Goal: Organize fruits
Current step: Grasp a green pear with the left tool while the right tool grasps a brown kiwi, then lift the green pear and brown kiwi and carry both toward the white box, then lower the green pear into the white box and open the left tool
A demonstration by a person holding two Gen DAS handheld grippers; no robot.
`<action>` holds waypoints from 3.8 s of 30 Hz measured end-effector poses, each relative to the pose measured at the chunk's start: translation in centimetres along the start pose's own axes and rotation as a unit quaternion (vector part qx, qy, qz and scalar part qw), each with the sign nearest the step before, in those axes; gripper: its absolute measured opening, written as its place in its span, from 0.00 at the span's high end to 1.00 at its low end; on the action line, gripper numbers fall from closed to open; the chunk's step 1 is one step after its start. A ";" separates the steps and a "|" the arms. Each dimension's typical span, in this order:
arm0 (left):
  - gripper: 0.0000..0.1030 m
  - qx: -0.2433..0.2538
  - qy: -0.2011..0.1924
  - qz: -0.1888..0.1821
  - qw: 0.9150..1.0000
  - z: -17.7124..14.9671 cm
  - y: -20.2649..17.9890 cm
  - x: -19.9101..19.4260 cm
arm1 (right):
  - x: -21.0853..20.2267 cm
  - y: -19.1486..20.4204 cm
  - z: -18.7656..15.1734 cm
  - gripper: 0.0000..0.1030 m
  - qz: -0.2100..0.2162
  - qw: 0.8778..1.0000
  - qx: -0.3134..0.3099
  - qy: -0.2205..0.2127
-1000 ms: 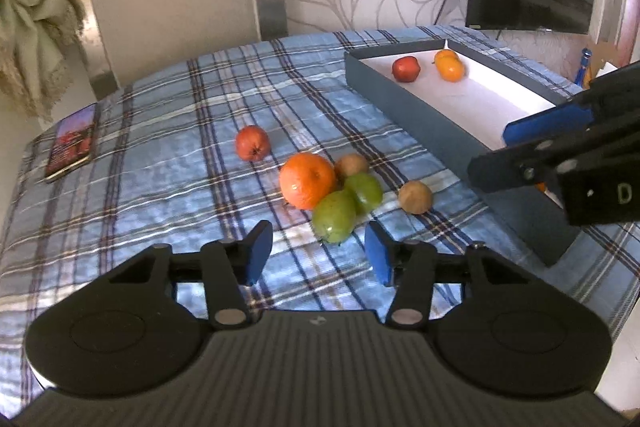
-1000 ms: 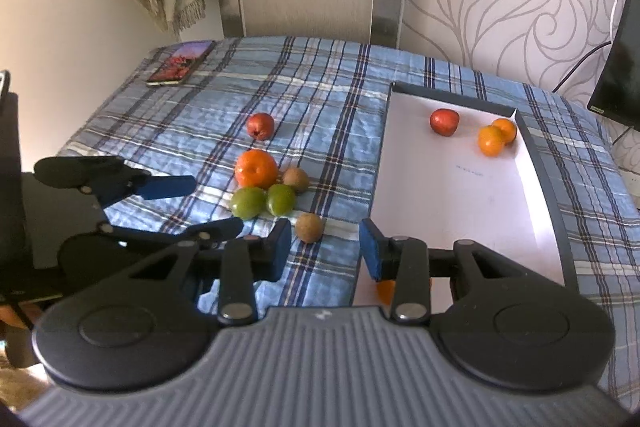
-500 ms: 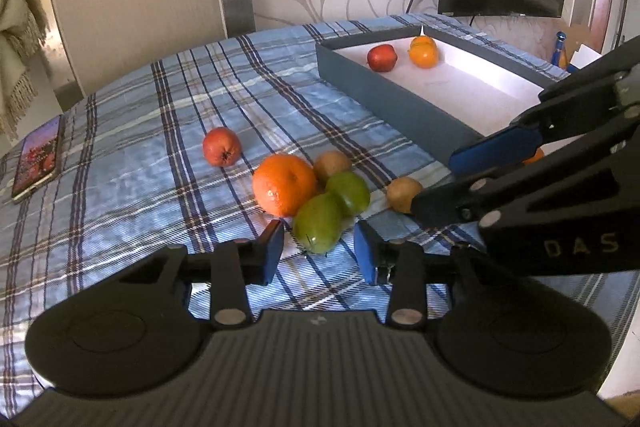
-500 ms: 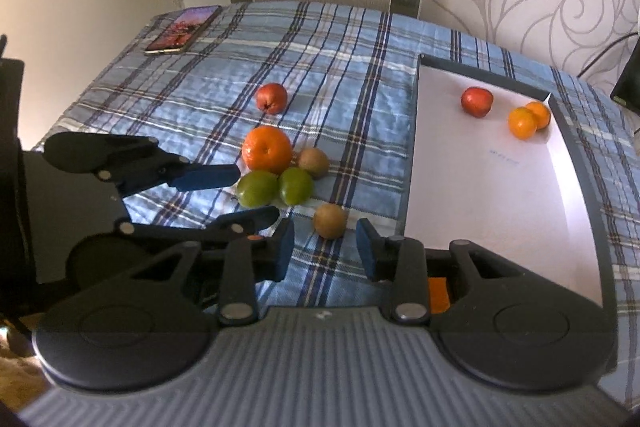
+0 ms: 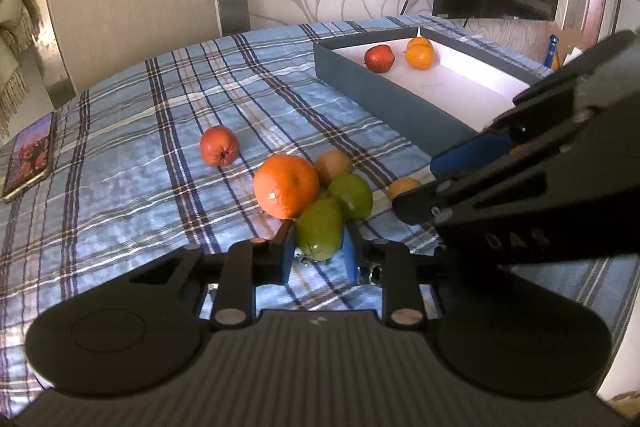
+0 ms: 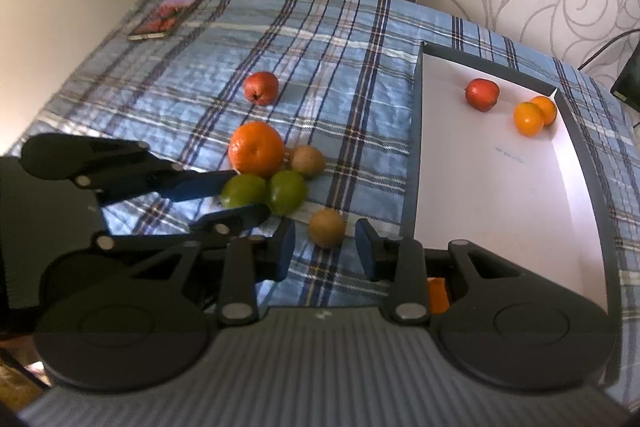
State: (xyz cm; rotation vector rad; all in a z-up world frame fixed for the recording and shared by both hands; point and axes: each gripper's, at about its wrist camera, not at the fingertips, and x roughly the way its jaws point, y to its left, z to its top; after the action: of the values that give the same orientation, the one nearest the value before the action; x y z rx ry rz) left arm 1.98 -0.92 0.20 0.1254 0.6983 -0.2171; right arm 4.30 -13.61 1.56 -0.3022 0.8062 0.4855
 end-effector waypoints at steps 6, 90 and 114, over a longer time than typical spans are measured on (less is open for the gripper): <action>0.72 -0.006 0.001 0.006 1.000 -0.4 0.4 -0.6 | 1.2 -0.4 0.1 0.77 0.009 1.000 0.003 0.018; 0.72 -0.036 -0.061 0.037 0.997 3.7 -2.8 -5.5 | -11.8 -4.6 -4.4 0.78 0.063 0.988 0.065 -0.126; 0.72 0.009 -0.080 -0.018 0.997 6.2 -7.7 -4.8 | -13.4 -7.4 -6.2 0.78 0.027 0.986 0.105 -0.128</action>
State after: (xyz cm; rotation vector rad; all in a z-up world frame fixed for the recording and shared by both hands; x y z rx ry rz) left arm 0.43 -8.76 7.72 0.1111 0.5406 -0.2649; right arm -3.55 -26.53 8.06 -0.0213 0.6097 0.4749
